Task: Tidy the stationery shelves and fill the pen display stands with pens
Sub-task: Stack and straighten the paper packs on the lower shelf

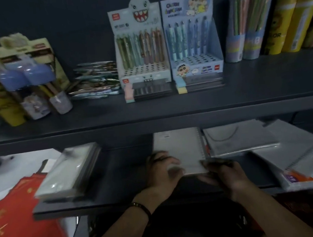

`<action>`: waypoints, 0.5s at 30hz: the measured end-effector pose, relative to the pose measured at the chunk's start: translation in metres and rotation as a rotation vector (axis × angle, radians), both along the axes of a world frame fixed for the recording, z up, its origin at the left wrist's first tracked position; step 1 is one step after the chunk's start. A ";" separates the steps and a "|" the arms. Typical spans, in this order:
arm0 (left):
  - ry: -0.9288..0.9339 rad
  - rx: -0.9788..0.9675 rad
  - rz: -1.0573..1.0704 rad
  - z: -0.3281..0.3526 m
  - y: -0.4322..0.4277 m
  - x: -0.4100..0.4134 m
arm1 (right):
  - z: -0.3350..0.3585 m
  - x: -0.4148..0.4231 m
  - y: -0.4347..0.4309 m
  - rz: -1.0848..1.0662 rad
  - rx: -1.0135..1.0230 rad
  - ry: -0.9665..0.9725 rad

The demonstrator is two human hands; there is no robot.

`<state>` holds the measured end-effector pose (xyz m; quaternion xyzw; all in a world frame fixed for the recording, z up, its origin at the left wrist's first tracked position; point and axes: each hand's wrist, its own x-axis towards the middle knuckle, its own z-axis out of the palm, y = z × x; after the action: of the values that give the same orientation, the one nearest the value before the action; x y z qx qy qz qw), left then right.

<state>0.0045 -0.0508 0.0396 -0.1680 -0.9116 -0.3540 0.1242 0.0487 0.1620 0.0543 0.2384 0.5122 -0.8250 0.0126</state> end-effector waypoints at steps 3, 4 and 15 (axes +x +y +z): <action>-0.005 -0.121 0.009 0.009 -0.047 0.006 | 0.011 0.000 -0.043 0.024 -0.061 -0.019; -0.021 -0.158 -0.004 0.011 -0.065 0.008 | 0.013 0.001 -0.058 0.038 -0.085 -0.029; 0.057 -0.181 0.042 -0.006 -0.277 0.028 | 0.005 -0.019 -0.260 0.242 -0.034 -0.045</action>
<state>0.0324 -0.3280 0.0338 -0.1693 -0.9392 -0.2628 0.1417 0.0301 -0.0980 0.0598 0.1930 0.5229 -0.8204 0.1273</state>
